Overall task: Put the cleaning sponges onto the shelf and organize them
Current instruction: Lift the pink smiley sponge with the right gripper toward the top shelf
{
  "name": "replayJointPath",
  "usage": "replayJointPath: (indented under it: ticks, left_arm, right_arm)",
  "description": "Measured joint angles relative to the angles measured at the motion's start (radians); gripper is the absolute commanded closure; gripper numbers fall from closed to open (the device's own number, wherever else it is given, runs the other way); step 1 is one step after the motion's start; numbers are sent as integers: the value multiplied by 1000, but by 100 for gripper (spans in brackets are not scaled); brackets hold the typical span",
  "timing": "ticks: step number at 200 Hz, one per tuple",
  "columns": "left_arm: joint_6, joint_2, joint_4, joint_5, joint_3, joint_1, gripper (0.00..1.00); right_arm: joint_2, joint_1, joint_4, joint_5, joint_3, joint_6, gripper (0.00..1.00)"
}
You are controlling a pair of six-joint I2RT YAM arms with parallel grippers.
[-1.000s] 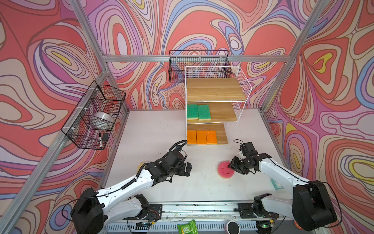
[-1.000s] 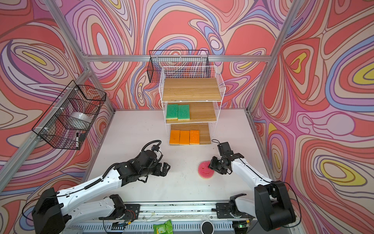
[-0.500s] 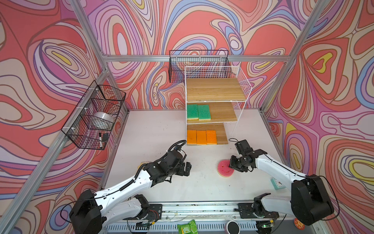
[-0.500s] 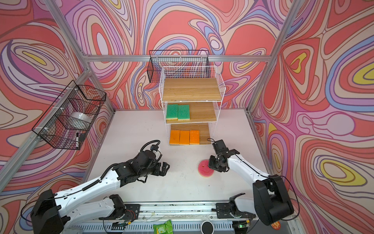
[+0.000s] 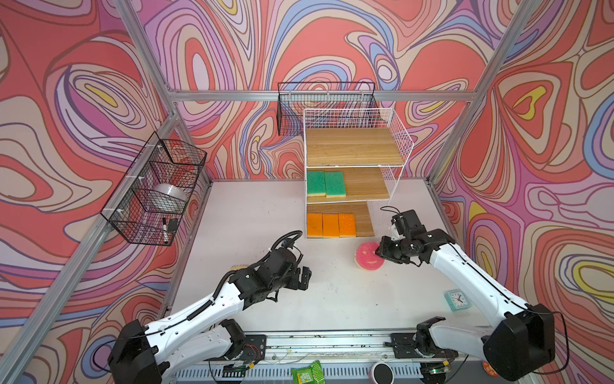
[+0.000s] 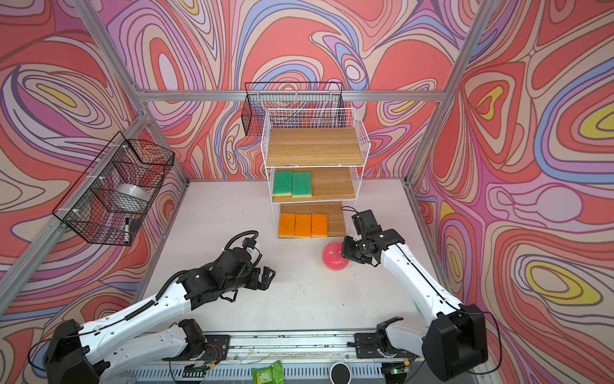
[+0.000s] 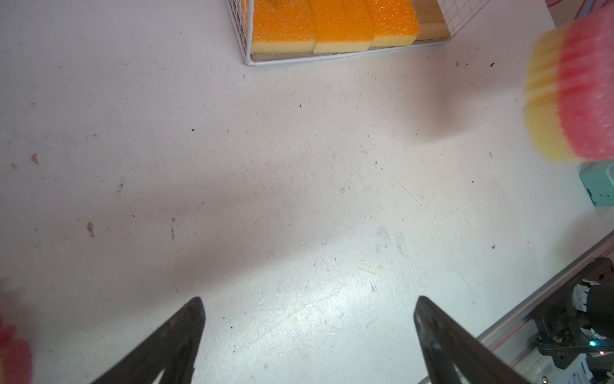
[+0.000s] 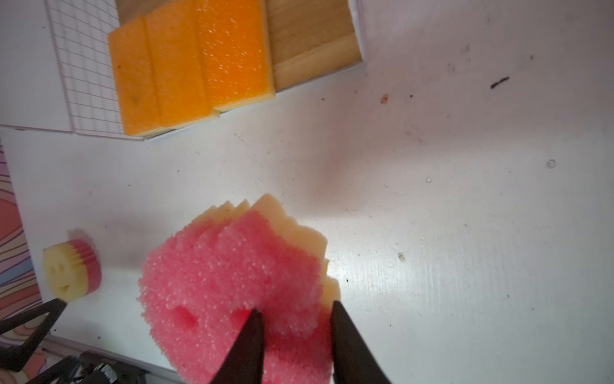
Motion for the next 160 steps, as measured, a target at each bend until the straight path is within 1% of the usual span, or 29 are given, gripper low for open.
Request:
replayJointPath:
  ticks: [37,64,122,160]
  left_arm:
    - [0,-7,-12,0,0,9,1]
    - [0,-28,-27,0,0,16,1]
    - [0,-39,-45,0,0,22,1]
    - [0,-39,-45,0,0,27,1]
  right_arm:
    - [3,0,-102,-29,206,-38,66]
    - [33,0,-171,-43,391,-58,67]
    - [201,8,-269,-65,820,-91,67]
    - [313,61,-315,-67,1090,-103,68]
